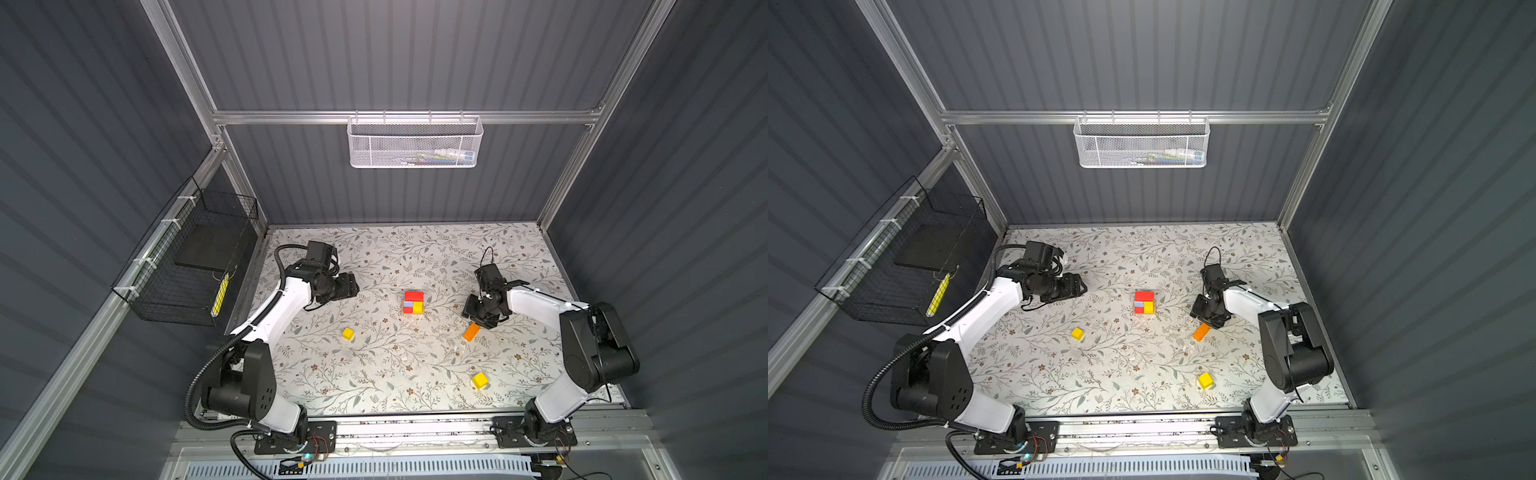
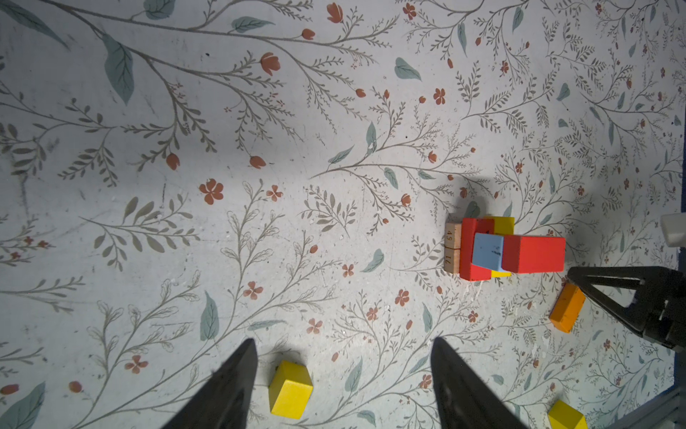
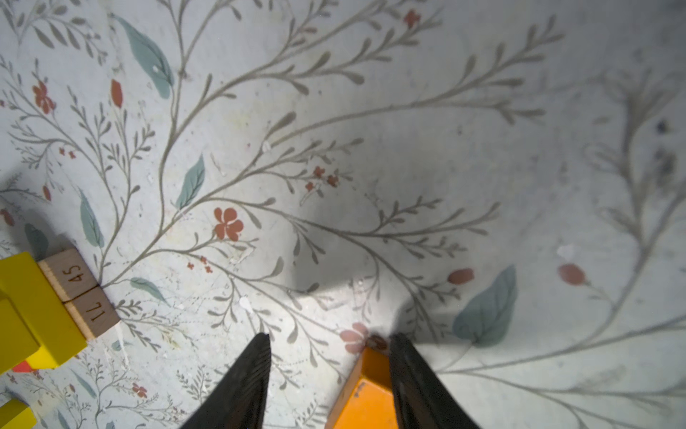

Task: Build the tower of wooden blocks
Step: 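Move the right gripper over the orange bar nearer the robot, then lower the right gripper and close it on the orange bar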

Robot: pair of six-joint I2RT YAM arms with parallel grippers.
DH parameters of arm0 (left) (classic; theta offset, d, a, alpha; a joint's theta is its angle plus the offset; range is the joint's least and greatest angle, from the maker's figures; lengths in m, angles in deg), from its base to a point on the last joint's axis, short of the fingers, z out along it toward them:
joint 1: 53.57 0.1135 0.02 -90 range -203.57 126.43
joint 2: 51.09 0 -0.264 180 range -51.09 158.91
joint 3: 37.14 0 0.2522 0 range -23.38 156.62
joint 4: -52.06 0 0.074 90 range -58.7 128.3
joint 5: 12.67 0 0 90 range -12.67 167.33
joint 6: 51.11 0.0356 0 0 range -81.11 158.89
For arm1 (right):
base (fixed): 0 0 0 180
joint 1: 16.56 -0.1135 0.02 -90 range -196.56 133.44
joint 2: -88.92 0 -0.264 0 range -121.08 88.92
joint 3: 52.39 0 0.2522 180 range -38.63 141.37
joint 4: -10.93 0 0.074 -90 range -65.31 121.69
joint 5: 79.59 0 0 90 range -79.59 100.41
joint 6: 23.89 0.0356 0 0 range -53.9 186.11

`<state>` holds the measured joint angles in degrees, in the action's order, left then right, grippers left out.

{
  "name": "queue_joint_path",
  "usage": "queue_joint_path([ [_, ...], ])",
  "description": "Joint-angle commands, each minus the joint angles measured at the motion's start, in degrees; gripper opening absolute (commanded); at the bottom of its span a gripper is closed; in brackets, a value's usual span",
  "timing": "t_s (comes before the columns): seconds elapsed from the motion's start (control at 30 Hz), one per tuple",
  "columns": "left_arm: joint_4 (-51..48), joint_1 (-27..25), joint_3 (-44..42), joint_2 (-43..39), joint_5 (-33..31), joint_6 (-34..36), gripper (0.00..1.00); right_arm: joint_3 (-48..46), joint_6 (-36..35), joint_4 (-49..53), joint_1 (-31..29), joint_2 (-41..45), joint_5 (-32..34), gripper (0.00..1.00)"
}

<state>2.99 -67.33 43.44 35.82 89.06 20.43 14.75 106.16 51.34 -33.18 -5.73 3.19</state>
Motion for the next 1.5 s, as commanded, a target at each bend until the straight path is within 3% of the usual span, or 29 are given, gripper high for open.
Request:
queue_joint_path([
  [0.0,-0.96,0.58,1.02,0.2,1.38,1.14,0.74,-0.74,2.57,2.36,-2.01,1.12,1.25,0.54],
  [0.37,-0.43,0.58,0.46,-0.4,2.18,1.15,0.74,-1.18,5.68,7.28,-6.44,3.1,4.15,0.54],
  [0.67,-0.02,0.58,0.06,-1.37,2.42,1.24,0.74,3.78,-2.44,16.67,-8.03,4.98,5.16,0.69],
  [0.8,-0.03,0.58,-0.14,-1.8,2.18,1.14,0.74,5.61,-4.17,23.36,-9.1,7.48,7.55,0.7],
  [0.93,0.15,0.58,-0.38,-1.84,2.24,1.14,0.74,3.09,-3.74,25.6,-9.7,11.09,5.84,0.58],
  [1.13,0.14,0.58,-0.29,-1.31,2.42,1.09,0.74,-1.53,-0.43,25.38,-13.07,11.65,3.82,0.19],
  [1.47,0.0,0.58,-0.29,-1.31,2.35,1.13,0.74,-4.54,2.82,20.46,-13.78,6.94,4.64,0.02],
])
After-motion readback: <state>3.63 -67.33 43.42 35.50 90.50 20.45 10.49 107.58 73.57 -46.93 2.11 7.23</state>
